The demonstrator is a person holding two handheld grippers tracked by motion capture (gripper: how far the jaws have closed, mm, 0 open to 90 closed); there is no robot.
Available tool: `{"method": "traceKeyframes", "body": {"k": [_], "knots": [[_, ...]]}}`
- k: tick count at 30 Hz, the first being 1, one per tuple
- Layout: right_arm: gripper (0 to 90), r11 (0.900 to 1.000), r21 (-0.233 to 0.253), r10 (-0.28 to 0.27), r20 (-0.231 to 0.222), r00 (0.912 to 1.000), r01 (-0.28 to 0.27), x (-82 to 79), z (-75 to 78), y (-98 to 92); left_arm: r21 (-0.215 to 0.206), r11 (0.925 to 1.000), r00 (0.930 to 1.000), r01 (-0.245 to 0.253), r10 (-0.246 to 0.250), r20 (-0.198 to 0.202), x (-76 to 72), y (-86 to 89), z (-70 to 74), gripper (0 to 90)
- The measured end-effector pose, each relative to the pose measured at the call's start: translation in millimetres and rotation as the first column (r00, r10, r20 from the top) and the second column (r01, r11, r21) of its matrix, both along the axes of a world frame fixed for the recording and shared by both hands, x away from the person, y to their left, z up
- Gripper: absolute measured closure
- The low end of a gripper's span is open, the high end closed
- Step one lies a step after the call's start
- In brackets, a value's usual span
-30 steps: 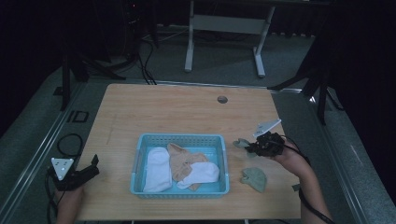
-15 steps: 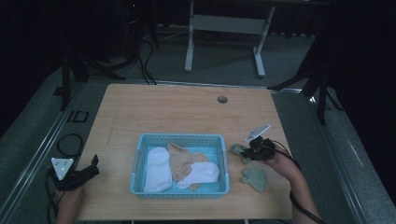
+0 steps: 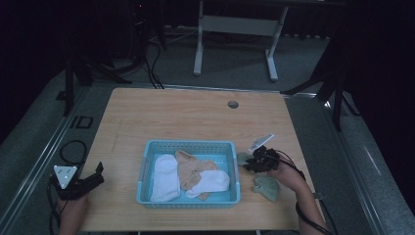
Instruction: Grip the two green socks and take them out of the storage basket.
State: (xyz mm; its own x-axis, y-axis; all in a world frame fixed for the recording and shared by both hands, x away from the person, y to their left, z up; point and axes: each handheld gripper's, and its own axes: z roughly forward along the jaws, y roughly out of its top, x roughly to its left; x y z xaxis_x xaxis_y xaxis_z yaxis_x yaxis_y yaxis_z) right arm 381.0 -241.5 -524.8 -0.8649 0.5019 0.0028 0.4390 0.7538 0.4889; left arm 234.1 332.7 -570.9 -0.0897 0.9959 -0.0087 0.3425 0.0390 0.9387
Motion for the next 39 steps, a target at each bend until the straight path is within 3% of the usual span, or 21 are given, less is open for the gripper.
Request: {"method": "traceKeyframes", "body": {"k": [6,10,16,24,30,34,36,39], "knots": [[59.5,0.998,0.061,-0.011,0.041,0.9991,0.008,-4.9,21.7,-8.5,0.002,1.0000,1.0000,-0.001,0.001,0.001,0.0,-0.2,0.0,0.4],[52.9,0.996,0.078,-0.044,0.071,0.9965,0.039,-8.0,29.4,-19.7,0.002,1.0000,1.0000,-0.001,0.001,0.001,-0.1,-0.2,0.0,0.4],[48.0,0.989,0.106,-0.115,0.080,0.9901,0.106,-11.6,28.9,-43.1,0.002,1.0000,1.0000,-0.002,0.002,0.001,0.0,-0.2,0.0,0.4],[41.5,0.976,0.125,-0.191,0.102,0.9763,0.178,-18.3,17.2,-66.1,0.008,1.0000,1.0000,-0.003,0.003,0.000,0.1,-0.8,0.0,0.3],[35.5,0.959,0.154,-0.253,0.099,0.9624,0.236,-22.1,9.7,-84.2,0.011,0.9999,1.0000,-0.005,0.005,0.000,-0.2,-1.1,0.0,0.4],[27.7,0.945,0.153,-0.306,0.094,0.9473,0.290,-24.0,3.5,-95.0,0.011,0.9999,1.0000,-0.005,0.005,0.000,-0.2,-1.0,0.1,0.3],[24.6,0.933,0.173,-0.334,0.086,0.9387,0.316,-25.4,1.4,-101.7,0.012,0.9999,1.0000,-0.005,0.005,-0.001,-0.2,-1.1,0.1,0.4],[20.2,0.907,0.217,-0.381,0.063,0.9223,0.360,-27.1,-1.5,-112.7,0.014,0.9999,1.0000,-0.005,0.005,0.000,-0.3,-1.2,0.1,0.4]]}}
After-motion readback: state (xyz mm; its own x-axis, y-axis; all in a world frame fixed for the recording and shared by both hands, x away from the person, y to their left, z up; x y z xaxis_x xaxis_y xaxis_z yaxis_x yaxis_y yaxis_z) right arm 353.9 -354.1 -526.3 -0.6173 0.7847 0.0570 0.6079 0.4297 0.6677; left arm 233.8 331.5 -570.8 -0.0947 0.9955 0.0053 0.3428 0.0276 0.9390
